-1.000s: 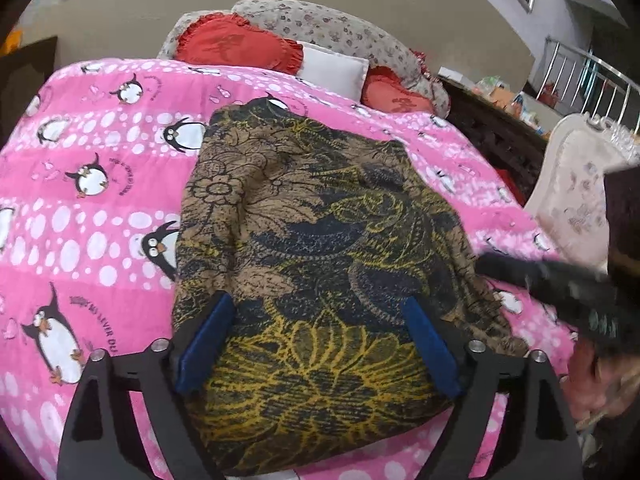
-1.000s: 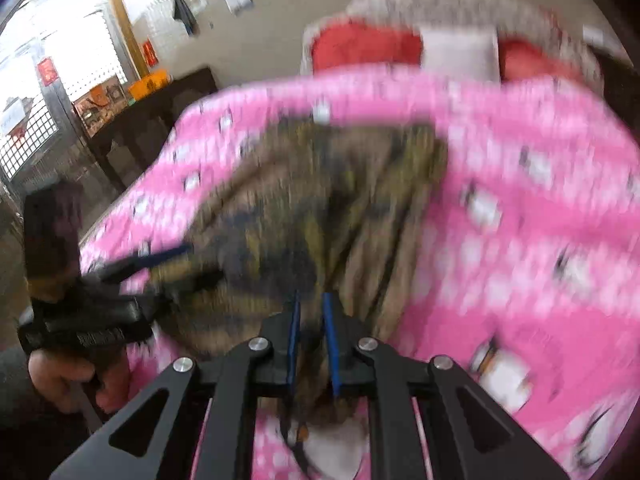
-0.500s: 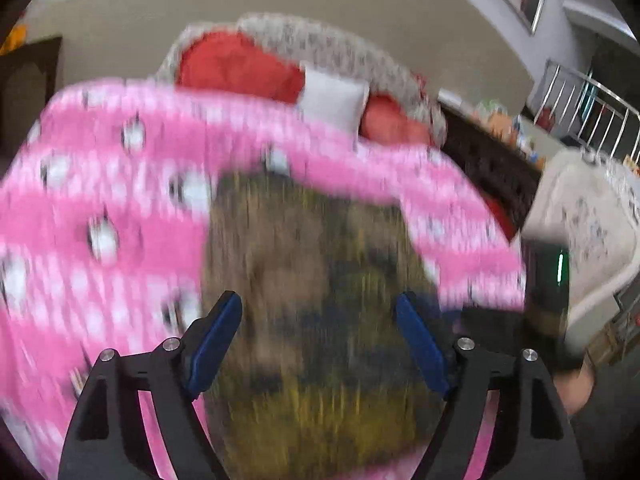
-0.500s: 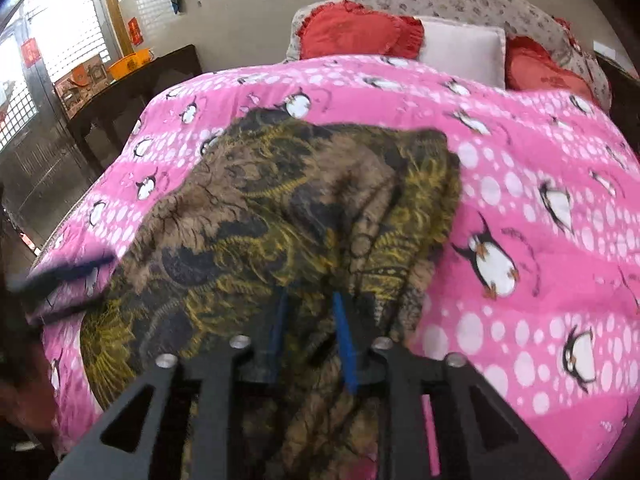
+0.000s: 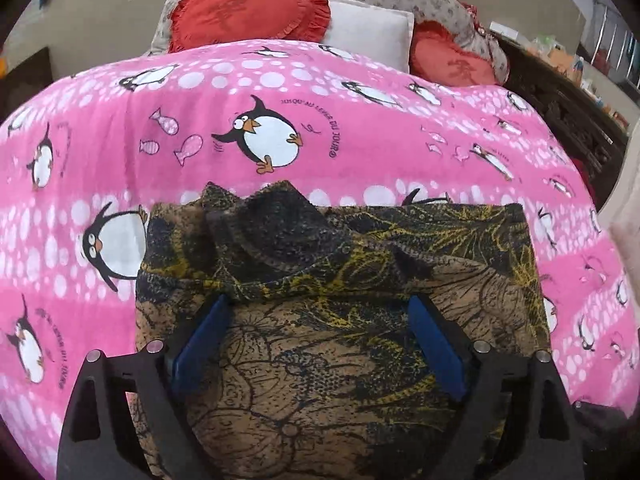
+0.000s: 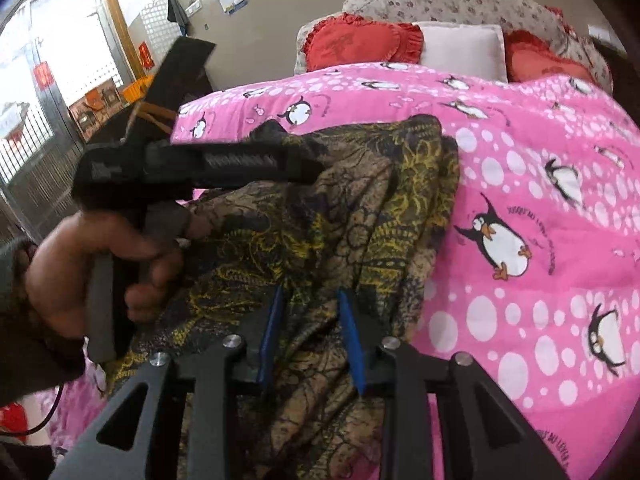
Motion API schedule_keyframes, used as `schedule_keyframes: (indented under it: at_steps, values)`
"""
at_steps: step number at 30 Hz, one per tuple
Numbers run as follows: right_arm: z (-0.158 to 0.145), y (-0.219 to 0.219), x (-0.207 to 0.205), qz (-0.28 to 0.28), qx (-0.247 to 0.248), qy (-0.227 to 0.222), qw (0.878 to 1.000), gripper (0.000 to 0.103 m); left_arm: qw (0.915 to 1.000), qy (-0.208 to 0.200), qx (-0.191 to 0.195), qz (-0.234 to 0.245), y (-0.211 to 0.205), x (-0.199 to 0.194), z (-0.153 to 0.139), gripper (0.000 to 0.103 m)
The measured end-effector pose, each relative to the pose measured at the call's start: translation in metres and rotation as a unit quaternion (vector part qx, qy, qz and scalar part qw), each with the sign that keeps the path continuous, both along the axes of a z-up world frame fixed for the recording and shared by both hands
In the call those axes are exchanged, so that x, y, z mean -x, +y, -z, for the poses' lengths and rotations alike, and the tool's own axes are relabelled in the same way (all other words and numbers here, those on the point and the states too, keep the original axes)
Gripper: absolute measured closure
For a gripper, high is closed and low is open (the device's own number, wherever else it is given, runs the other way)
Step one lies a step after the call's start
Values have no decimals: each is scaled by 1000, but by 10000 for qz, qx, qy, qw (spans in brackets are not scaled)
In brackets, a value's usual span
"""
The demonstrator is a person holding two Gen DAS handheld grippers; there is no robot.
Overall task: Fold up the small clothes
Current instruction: 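Release the folded shirt and pull both grippers back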
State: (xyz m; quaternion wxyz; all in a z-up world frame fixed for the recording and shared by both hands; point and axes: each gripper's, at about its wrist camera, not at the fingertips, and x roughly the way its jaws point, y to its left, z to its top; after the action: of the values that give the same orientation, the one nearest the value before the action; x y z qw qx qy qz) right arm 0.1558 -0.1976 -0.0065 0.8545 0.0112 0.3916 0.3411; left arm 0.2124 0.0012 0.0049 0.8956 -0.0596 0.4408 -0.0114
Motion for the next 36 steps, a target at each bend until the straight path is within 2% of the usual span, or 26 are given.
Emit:
schedule_keyframes:
  at_steps: [1,2,3,5,7,8,9,11,13,16,17,20,22,25,31,36]
  values:
    - [0,-2,-1,-3,-44,30,10000,73,10000,-6,23,-38,1,4,-5,31]
    - [0,-1,-1,-4,-48,29,10000,73,9999,-25,44,-94,4,9,-11,40]
    - [0,-1,0,-3,-25,3,10000,73,9998,-50,98,-167,6,17,-19,43]
    - [-2,1,3,12,43,-77,10000,72,9991,-254,283,-197,14,45,-40,43]
    - [-3,-1,5,55,42,-72,9999,70,9980,-535,312,-111,20,82,-63,41]
    - [-6,-1,7,146,79,-24,9999,70,9983,-535,230,-56,21,102,-68,33]
    - [-10,-1,9,246,146,26,9996,68,9986,-502,153,-43,24,116,-71,18]
    - [-24,-1,23,636,530,-6,9966,58,9987,-493,36,-136,31,152,-71,16]
    - [-34,-2,39,1144,1030,-79,9880,36,9984,-500,-32,-275,36,179,-67,16]
    - [-42,-11,63,1597,1289,-50,9787,22,9960,-650,-329,-514,34,219,-63,16]
    - [-42,-13,72,1731,1401,-84,9749,21,9946,-753,-418,-584,32,230,-64,16]
    - [-41,-15,90,1939,1681,-107,9664,21,9900,-1041,-572,-755,30,251,-69,16]
    - [-41,-19,101,1968,1728,-131,9650,21,9873,-1209,-672,-783,27,260,-74,16]
    - [-41,-22,109,2066,1742,-159,9627,21,9860,-1285,-504,-932,32,265,-78,16]
    - [-45,-20,118,2163,1862,-219,9581,21,9860,-1080,-477,-1181,38,261,-66,16]
    - [-40,-13,114,2202,1953,-175,9555,21,9894,-860,-222,-1146,39,255,-50,16]
